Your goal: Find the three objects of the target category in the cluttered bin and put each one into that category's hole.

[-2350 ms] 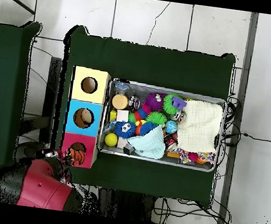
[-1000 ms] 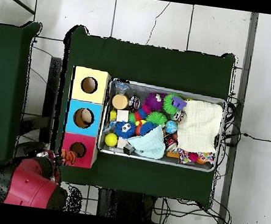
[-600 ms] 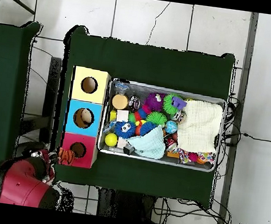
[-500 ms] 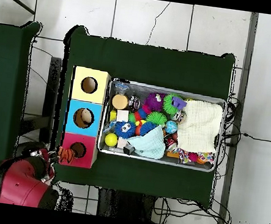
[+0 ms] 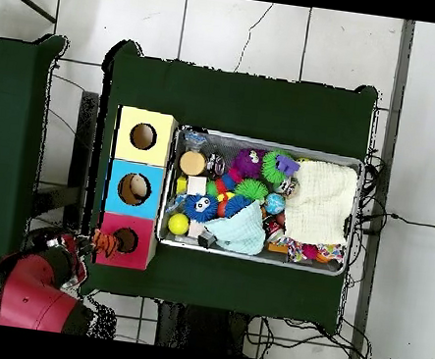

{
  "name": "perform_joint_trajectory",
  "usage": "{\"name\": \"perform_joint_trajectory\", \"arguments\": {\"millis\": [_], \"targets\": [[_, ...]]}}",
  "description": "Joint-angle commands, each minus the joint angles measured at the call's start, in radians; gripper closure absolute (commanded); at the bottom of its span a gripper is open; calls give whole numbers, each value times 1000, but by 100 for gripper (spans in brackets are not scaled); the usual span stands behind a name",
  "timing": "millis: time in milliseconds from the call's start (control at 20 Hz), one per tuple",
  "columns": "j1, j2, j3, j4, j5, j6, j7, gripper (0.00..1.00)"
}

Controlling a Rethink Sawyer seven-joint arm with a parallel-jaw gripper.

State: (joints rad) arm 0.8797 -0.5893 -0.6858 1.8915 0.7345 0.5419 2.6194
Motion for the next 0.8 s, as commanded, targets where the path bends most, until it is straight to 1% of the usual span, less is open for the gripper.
{"name": "perform_joint_trajectory", "arguments": {"millis": [50, 300, 450, 650, 800], "targets": [[-39, -87, 88, 83, 26, 22, 212, 100], [-60, -141, 82, 124, 12, 22, 176, 100], [-77, -175, 91, 160, 10, 4, 149, 100], [-95, -197, 111, 195, 7, -30, 133, 100], [-100, -205, 119, 201, 1, -36, 138, 100]]}}
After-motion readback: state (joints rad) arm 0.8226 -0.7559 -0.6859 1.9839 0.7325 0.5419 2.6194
